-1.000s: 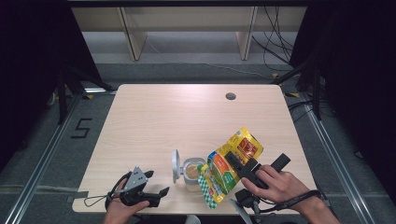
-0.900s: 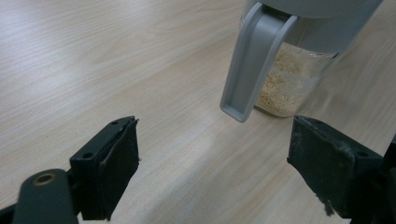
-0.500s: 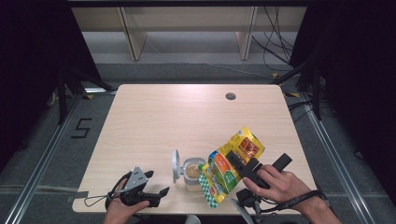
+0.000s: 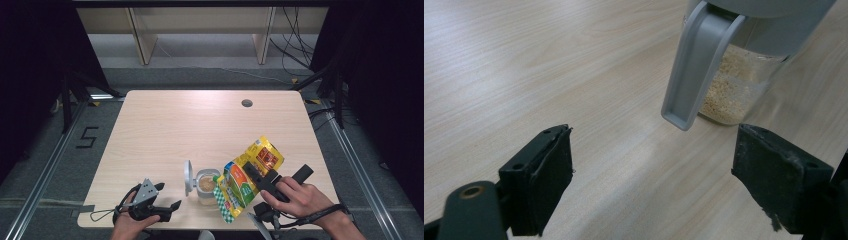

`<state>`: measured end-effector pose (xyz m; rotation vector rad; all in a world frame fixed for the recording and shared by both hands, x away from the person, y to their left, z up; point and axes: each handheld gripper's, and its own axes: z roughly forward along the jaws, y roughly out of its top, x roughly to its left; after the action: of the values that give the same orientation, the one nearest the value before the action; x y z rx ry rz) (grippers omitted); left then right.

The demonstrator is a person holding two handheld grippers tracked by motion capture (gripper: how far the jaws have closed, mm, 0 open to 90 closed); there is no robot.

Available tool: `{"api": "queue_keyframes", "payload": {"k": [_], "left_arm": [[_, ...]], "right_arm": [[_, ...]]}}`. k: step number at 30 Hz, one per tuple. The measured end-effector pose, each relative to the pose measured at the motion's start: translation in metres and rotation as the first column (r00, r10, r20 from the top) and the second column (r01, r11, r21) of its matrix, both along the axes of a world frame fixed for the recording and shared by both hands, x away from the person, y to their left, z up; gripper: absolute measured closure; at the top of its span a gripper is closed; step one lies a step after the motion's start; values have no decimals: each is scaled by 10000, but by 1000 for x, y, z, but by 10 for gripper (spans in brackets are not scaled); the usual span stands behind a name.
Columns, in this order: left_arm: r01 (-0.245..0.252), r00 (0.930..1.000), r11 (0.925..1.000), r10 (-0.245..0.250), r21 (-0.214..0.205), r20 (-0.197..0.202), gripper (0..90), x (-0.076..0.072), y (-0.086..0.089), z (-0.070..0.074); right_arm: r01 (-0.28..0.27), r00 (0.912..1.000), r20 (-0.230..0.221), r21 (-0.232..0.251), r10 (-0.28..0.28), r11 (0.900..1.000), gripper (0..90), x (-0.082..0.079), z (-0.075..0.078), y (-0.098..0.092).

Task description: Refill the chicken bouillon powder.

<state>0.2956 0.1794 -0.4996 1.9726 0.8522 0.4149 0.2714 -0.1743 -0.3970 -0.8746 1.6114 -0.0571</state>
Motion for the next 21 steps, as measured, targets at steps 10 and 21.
{"api": "queue_keyframes", "payload": {"k": [10,21], "left_arm": [[1,10000,10000,-1,-19,2,157,0,0,0],[-10,10000,10000,10,-18,33,157,0,1,1]], "right_arm": [[0,10000,74,9,0,10000,617,-2,1,0],[82,10000,6,5,-82,10000,621,-2,0,-1]]}}
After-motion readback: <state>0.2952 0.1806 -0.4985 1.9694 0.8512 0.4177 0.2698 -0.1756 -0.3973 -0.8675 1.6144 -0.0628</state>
